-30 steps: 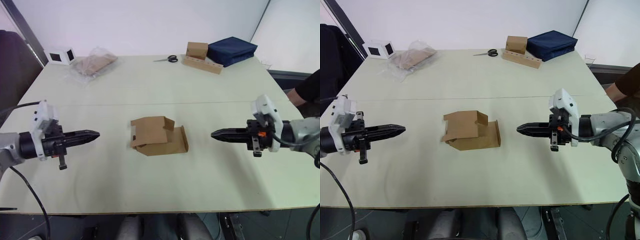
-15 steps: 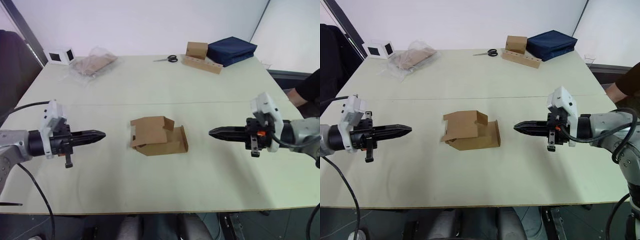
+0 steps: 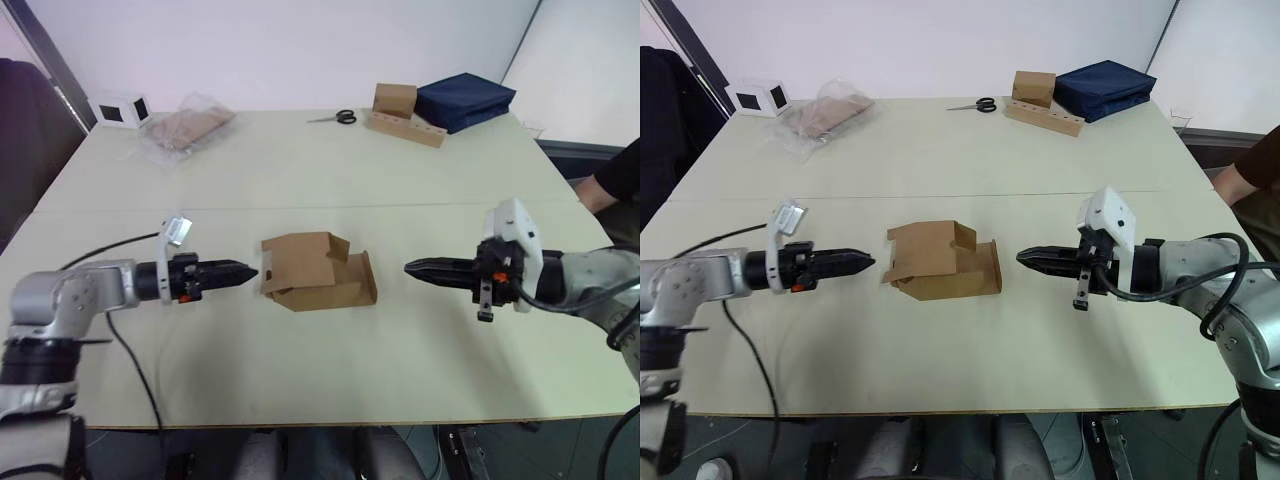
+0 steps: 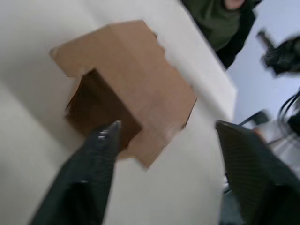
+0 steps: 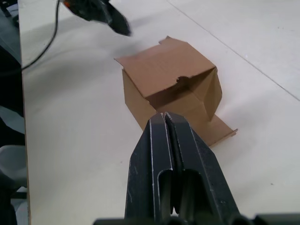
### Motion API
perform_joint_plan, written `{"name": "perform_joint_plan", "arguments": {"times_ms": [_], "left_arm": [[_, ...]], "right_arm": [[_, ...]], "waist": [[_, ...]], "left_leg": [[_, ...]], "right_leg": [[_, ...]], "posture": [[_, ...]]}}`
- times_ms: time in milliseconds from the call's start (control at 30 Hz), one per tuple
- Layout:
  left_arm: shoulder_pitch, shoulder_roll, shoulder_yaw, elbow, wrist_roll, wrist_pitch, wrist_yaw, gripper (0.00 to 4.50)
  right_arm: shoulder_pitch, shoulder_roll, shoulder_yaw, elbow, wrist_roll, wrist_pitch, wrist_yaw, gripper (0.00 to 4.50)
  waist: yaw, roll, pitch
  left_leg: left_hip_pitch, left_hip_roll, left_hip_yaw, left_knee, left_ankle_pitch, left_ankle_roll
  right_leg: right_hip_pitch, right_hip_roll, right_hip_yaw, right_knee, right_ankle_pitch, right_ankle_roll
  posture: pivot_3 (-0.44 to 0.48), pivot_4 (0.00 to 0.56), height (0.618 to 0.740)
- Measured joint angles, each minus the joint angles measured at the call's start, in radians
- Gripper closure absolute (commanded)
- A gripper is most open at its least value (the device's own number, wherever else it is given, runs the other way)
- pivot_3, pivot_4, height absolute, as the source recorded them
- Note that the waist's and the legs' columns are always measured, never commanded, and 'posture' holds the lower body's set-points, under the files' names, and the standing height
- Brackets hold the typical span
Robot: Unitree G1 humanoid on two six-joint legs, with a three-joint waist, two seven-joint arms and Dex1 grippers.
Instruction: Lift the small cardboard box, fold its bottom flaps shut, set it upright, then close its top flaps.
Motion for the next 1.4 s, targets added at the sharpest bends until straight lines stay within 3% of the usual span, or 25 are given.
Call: {"name": "perform_joint_plan", "arguments": {"times_ms": [300,800,1233,1333,1400], "left_arm": [[-0.148,-0.098,-0.046,0.273,0.035,0.098,-0.013,0.14],[-0.234,-0.258,-0.113,0.422,0.117,0.074,-0.047,0.14],[-0.318,-0.296,-0.110,0.594,0.199,-0.018,-0.094,0.14],[-0.322,-0.313,-0.109,0.608,0.209,-0.030,-0.101,0.79],[-0.323,-0.317,-0.107,0.610,0.214,-0.035,-0.109,1.60]], "right_arm": [[0.081,0.008,-0.068,-0.115,0.061,0.042,-0.120,4.50],[0.082,0.005,-0.075,-0.147,0.109,0.052,-0.206,4.50],[0.084,-0.003,-0.076,-0.176,0.152,0.064,-0.268,4.50],[0.084,-0.003,-0.076,-0.183,0.159,0.064,-0.284,4.50],[0.084,-0.003,-0.075,-0.184,0.164,0.064,-0.288,4.50]], "waist": [[0.003,0.000,0.000],[0.005,0.000,0.000],[0.004,0.000,0.000],[0.004,-0.001,0.000],[0.004,-0.001,0.000]], "left_leg": [[-0.001,-0.001,-0.001,0.001,0.000,0.000],[-0.002,-0.001,-0.001,0.002,0.000,-0.001],[-0.003,-0.001,-0.001,0.002,0.000,-0.001],[-0.003,-0.001,-0.001,0.002,0.000,-0.001],[-0.004,-0.001,-0.001,0.002,0.000,-0.001]], "right_leg": [[0.000,-0.001,0.000,0.000,0.000,0.000],[-0.001,-0.001,-0.001,0.000,0.000,0.000],[-0.001,-0.001,-0.001,0.000,0.000,0.000],[-0.001,-0.001,-0.001,0.000,0.000,0.000],[-0.002,-0.001,-0.001,0.000,0.000,0.000]], "posture": [[0.000,0.150,0.740],[0.000,0.150,0.740],[0.000,0.150,0.740],[0.000,0.150,0.740],[0.000,0.150,0.740]]}}
